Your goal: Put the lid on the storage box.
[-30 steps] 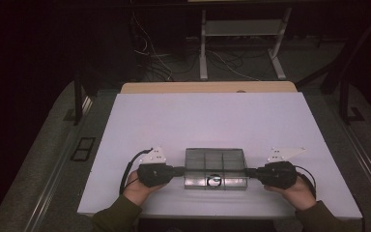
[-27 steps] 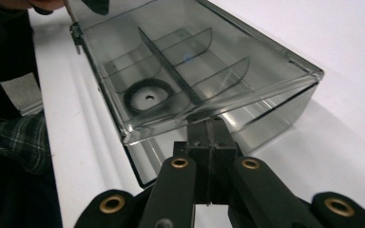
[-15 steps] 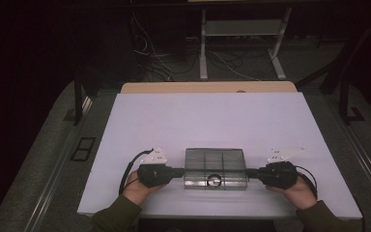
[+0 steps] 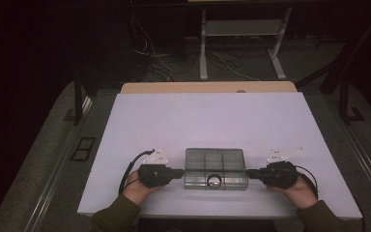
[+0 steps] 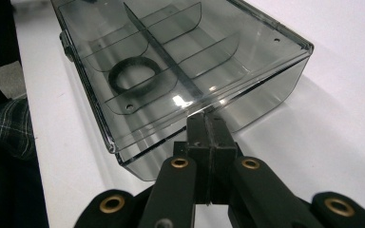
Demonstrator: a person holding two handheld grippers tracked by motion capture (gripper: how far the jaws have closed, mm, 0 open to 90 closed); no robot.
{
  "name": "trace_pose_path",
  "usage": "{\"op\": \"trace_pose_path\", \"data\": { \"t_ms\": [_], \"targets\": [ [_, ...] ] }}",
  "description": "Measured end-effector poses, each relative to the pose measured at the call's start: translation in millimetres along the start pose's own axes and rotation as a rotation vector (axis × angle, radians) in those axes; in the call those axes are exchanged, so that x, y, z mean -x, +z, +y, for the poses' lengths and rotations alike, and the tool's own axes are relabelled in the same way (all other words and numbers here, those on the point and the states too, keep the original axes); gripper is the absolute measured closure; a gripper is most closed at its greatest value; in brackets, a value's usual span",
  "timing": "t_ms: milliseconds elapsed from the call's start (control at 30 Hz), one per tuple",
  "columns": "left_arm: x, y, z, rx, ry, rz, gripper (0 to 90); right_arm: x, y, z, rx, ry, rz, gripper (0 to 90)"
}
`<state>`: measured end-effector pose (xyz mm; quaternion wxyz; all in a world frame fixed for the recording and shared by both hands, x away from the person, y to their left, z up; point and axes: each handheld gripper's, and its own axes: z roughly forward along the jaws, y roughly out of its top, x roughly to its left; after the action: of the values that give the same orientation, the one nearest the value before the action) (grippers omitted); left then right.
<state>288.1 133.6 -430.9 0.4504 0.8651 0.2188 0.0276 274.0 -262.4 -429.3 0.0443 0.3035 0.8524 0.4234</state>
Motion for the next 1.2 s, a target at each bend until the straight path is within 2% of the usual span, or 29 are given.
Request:
{"op": "trace_pose_path", "data": {
  "t_ms": [533, 567, 800, 1067, 1200],
  "targets": [
    [-2.4, -1.2, -0.6, -0.009, -0.005, 0.009, 85.8, 0.9, 0.3, -0.5, -0.007, 0.0, -0.004, 89.2],
    [-1.8, -1.0, -0.7, 0.001, -0.016, 0.011, 85.6, 0.9, 0.1, -0.6, -0.002, 0.001, -0.009, 88.7],
    [-4.2, -3.7, -0.8, 0.008, -0.018, 0.043, 80.1, 3.6, -2.6, -0.9, 0.018, 0.007, -0.039, 85.6],
    [-9.9, -7.7, -1.6, 0.045, -0.045, 0.094, 63.5, 8.5, -4.3, -2.2, 0.06, 0.041, -0.1, 68.1],
    [-12.9, -9.0, -2.3, 0.06, -0.054, 0.108, 54.3, 12.2, -5.2, -3.2, 0.072, 0.058, -0.109, 60.6]
  ]
}}
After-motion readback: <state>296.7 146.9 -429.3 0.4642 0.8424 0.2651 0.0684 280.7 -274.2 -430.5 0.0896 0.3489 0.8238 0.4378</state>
